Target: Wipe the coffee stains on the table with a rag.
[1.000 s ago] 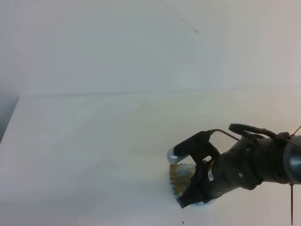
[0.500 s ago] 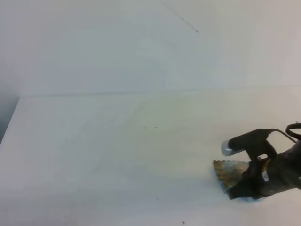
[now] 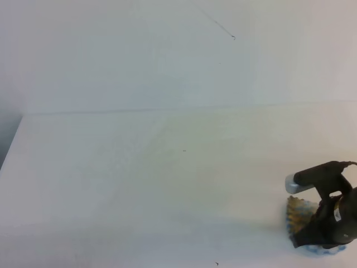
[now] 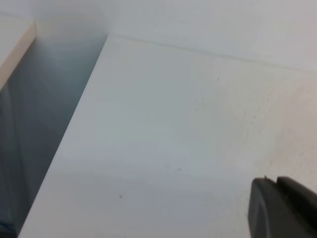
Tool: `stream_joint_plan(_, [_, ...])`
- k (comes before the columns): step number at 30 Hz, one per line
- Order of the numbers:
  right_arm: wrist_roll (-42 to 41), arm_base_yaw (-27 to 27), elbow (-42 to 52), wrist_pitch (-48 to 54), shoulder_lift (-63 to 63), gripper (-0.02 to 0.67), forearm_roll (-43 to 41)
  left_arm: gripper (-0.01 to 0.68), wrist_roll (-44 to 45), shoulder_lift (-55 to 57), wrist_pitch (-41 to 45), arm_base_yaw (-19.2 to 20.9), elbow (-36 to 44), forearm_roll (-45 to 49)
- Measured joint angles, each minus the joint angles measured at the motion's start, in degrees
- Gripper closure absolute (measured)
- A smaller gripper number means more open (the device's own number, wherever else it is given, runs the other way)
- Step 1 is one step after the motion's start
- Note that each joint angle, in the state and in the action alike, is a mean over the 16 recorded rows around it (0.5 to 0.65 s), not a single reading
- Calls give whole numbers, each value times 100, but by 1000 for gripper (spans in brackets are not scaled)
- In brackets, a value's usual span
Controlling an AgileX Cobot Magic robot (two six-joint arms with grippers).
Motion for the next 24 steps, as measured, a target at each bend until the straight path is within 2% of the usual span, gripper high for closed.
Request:
stream_joint_plan(7, [-154,834,30,-258,-3,652,437,674,-4,0,0,0,0,0])
stream_joint_plan(14, [-152,1450,-543,-523,-4,652,519,674,-7,0,0,0,0,0])
stream_joint_plan(18, [-148,1543,-1059,-566,23,652,386,674,-7,0,0,0,0,0])
stream_joint_plan(24, [-137,1390,-1738,-441,199,651,154,674,-6,0,0,0,0,0])
